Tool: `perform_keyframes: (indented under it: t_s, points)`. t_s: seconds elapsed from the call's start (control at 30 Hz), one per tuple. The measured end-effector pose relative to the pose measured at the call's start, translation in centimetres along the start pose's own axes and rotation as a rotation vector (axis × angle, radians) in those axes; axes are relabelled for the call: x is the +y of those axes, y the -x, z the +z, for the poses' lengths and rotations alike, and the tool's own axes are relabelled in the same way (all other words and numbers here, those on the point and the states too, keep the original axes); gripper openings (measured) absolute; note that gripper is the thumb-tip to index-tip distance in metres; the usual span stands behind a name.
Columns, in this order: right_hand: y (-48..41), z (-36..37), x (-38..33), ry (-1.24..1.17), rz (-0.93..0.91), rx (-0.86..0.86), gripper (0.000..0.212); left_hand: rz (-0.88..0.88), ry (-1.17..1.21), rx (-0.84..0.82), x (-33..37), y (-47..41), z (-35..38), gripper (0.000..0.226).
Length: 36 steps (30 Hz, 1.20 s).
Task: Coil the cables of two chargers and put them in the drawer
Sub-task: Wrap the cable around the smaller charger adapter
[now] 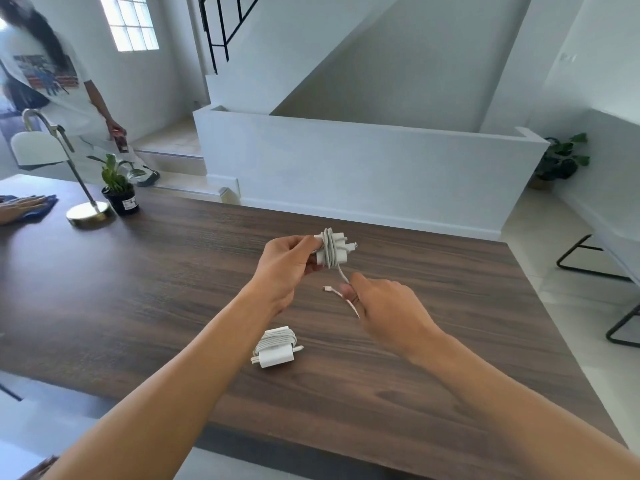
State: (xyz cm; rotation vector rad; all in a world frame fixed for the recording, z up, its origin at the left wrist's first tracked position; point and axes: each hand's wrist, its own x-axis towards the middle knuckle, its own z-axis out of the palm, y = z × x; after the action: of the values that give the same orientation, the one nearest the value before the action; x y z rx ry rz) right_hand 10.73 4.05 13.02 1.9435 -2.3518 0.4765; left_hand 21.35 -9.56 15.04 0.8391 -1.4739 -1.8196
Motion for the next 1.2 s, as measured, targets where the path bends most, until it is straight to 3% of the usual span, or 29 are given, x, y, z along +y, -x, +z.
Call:
perform_keyframes:
  t_s: [0.17, 0.3, 0.5, 0.77, 0.87, 0.97, 1.2]
  points:
    - [-0.7, -2.1, -0.2, 0.088, -0.088, 0.033, 0.03, 0.034, -0.198, 0.051, -0.8, -0.1, -0.4, 0.015]
    - [-1.8, -3.9, 1.0, 0.137, -0.107, 0.049, 0.03, 0.055, -0.286, -0.01, -1.1, 0.1, -0.1, 0.029]
    - [-2.7, -5.4, 4.2, -0.047, 0.02, 0.117, 0.019, 0.101, -0.3, -0.196, -1.6, 0.3, 0.9, 0.007]
    - [-1.3, -4.3, 7.5, -0.32, 0.177, 0.13, 0.015, 0.002, 0.067, -0.488, -0.5, 0.2, 3.8, 0.016]
    - [-0.3, -2.9, 7.1, -0.291, 0.187, 0.179, 0.024, -0.019, 0.195, -0.438, -0.3, -0.3, 5.2, 0.025]
    - [0.2, -2.2, 6.5, -0.24, 0.216, 0.204, 0.02, -0.026, 0.221, -0.354, -0.6, -0.8, 6.0, 0.022]
    - [1.3, -2.4, 4.1, -0.05, 0.132, 0.072, 0.033, 0.01, 0.122, -0.148, -1.1, -2.0, 6.1, 0.024]
